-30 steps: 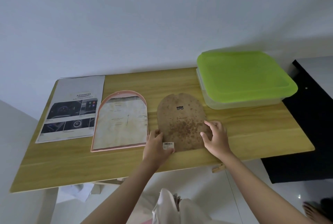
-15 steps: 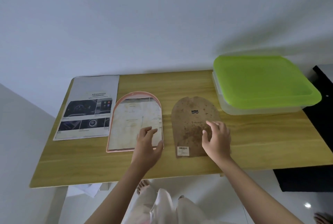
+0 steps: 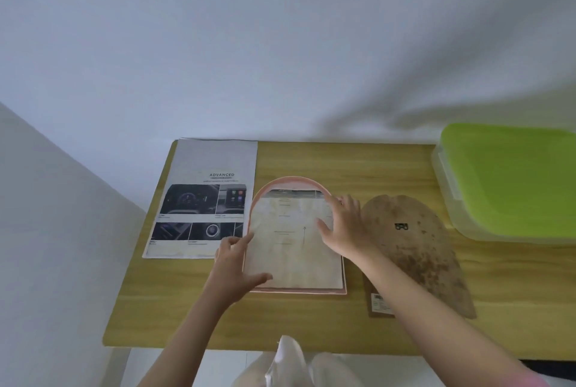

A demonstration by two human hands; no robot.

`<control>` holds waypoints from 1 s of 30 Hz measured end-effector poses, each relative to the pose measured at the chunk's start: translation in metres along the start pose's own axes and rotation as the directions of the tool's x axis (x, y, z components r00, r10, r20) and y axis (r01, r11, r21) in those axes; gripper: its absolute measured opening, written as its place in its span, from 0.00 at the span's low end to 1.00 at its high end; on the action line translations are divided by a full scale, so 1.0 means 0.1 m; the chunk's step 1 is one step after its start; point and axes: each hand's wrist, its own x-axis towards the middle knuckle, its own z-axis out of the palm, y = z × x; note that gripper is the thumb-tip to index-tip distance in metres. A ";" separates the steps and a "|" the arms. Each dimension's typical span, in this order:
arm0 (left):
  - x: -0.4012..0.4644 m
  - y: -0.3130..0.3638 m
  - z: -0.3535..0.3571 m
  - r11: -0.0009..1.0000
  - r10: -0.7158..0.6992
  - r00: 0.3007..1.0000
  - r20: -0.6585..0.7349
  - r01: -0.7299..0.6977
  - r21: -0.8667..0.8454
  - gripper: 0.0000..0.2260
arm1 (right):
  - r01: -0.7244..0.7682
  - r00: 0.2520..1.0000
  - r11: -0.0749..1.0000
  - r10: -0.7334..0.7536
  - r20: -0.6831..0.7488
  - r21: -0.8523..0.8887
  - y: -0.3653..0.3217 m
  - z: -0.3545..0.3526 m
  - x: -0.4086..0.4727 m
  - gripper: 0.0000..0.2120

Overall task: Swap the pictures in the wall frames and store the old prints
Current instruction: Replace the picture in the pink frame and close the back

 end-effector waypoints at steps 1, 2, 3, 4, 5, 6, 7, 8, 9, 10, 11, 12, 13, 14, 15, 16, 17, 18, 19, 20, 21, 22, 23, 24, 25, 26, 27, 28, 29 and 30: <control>0.03 -0.03 -0.02 1.000 0.018 1.000 0.025 -0.018 -0.006 0.45 | -0.015 0.999 1.000 0.016 0.034 -0.021 -0.03 0.00 0.08 0.28; 0.05 -0.07 -0.02 0.999 0.036 0.998 0.044 -0.035 -0.018 0.46 | -0.033 0.997 0.998 0.035 0.064 -0.044 -0.07 0.00 0.16 0.30; 0.06 -0.09 -0.02 0.998 0.050 0.997 0.058 -0.049 -0.032 0.46 | -0.045 0.994 0.997 0.051 0.091 -0.070 -0.10 0.01 0.22 0.31; 0.07 -0.11 -0.02 0.997 0.061 0.996 0.066 -0.059 -0.045 0.46 | -0.053 0.991 0.994 0.065 0.121 -0.098 -0.12 0.02 0.28 0.33; 0.07 -0.14 -0.01 0.996 0.071 0.995 0.069 -0.067 -0.057 0.46 | -0.060 0.985 0.990 0.079 0.151 -0.124 -0.14 0.02 0.32 0.35; 0.08 -0.16 0.00 0.995 0.079 0.995 0.066 -0.074 -0.070 0.46 | -0.070 0.980 0.987 0.095 0.175 -0.143 -0.15 0.03 0.35 0.37; 0.09 -0.17 0.01 0.994 0.085 0.995 0.061 -0.080 -0.080 0.45 | -0.075 0.976 0.984 0.105 0.189 -0.159 -0.15 0.05 0.37 0.38; 0.09 -0.19 0.02 0.993 0.090 0.994 0.056 -0.085 -0.084 0.45 | -0.078 0.975 0.982 0.111 0.194 -0.171 -0.16 0.06 0.39 0.39; 0.10 -0.19 0.02 0.993 0.095 0.994 0.051 -0.090 -0.081 0.45 | -0.081 0.974 0.980 0.117 0.196 -0.179 -0.16 0.07 0.39 0.39; 0.11 -0.20 0.02 0.992 0.100 0.994 0.047 -0.096 -0.077 0.45 | -0.087 0.973 0.980 0.123 0.198 -0.181 -0.16 0.07 0.40 0.39; 0.11 -0.21 0.03 0.992 0.107 0.993 0.042 -0.104 -0.076 0.44 | -0.094 0.971 0.980 0.129 0.200 -0.175 -0.16 0.07 0.40 0.39; 0.11 -0.21 0.03 0.991 0.114 0.993 0.037 -0.111 -0.075 0.44 | -0.102 0.970 0.981 0.135 0.201 -0.166 -0.16 0.07 0.39 0.39; 0.11 -0.22 0.03 0.991 0.121 0.992 0.034 -0.118 -0.070 0.44 | -0.107 0.970 0.981 0.138 0.198 -0.159 -0.16 0.06 0.39 0.39; 0.11 -0.22 0.03 0.990 0.127 0.991 0.032 -0.124 -0.063 0.44 | -0.110 0.971 0.982 0.139 0.192 -0.154 -0.16 0.06 0.38 0.39; 0.10 -0.22 0.03 0.990 0.130 0.991 0.029 -0.128 -0.060 0.44 | -0.110 0.974 0.983 0.136 0.181 -0.148 -0.17 0.05 0.37 0.39; 0.10 -0.22 0.03 0.990 0.131 0.991 0.027 -0.130 -0.060 0.44 | -0.108 0.978 0.985 0.130 0.164 -0.136 -0.17 0.05 0.36 0.38; 0.10 -0.21 0.04 0.990 0.131 0.991 0.026 -0.129 -0.061 0.43 | -0.102 0.982 0.988 0.119 0.144 -0.118 -0.18 0.05 0.35 0.38; 0.10 -0.21 0.04 0.990 0.130 0.991 0.026 -0.128 -0.062 0.43 | -0.094 0.987 0.991 0.104 0.121 -0.091 -0.18 0.04 0.33 0.37; 0.11 -0.20 0.04 0.990 0.130 0.991 0.027 -0.128 -0.061 0.43 | -0.084 0.991 0.995 0.089 0.101 -0.052 -0.17 0.03 0.30 0.36; 0.11 -0.20 0.04 0.990 0.130 0.991 0.026 -0.129 -0.060 0.43 | -0.080 0.993 0.997 0.080 0.089 0.003 -0.16 0.03 0.26 0.34; 0.11 -0.20 0.04 0.990 0.134 0.991 0.024 -0.132 -0.057 0.43 | -0.084 0.994 0.994 0.077 0.083 0.076 -0.14 0.02 0.22 0.33; 0.11 -0.20 0.04 0.989 0.138 0.990 0.022 -0.136 -0.055 0.43 | -0.096 0.993 0.983 0.084 0.082 0.159 -0.13 0.00 0.17 0.31; 0.10 -0.21 0.04 0.989 0.141 0.990 0.022 -0.140 -0.052 0.43 | -0.110 0.992 0.965 0.093 0.082 0.238 -0.12 -0.03 0.12 0.30; 0.10 -0.21 0.04 0.989 0.142 0.990 0.025 -0.140 -0.049 0.43 | -0.121 0.991 0.948 0.100 0.083 0.293 -0.12 -0.05 0.07 0.28; 0.10 -0.21 0.04 0.989 0.143 0.989 0.026 -0.142 -0.044 0.43 | -0.128 0.991 0.938 0.107 0.082 0.322 -0.13 -0.08 0.02 0.26; 0.10 -0.21 0.04 0.989 0.146 0.989 0.026 -0.145 -0.039 0.43 | -0.136 0.990 0.930 0.115 0.081 0.343 -0.13 -0.10 -0.03 0.24; 0.10 -0.21 0.04 0.988 0.149 0.989 0.025 -0.148 -0.035 0.43 | -0.150 0.988 0.918 0.127 0.085 0.367 -0.12 -0.11 -0.08 0.22; 0.10 -0.21 0.04 0.988 0.149 0.988 0.025 -0.148 -0.033 0.43 | -0.169 0.985 0.904 0.141 0.098 0.394 -0.12 -0.11 -0.14 0.20; 0.09 -0.21 0.04 0.989 0.148 0.989 0.026 -0.147 -0.032 0.43 | -0.189 0.981 0.892 0.155 0.116 0.410 -0.11 -0.11 -0.20 0.20; 0.09 -0.20 0.04 0.989 0.146 0.989 0.028 -0.145 -0.031 0.43 | -0.211 0.976 0.882 0.169 0.134 0.421 -0.10 -0.11 -0.25 0.20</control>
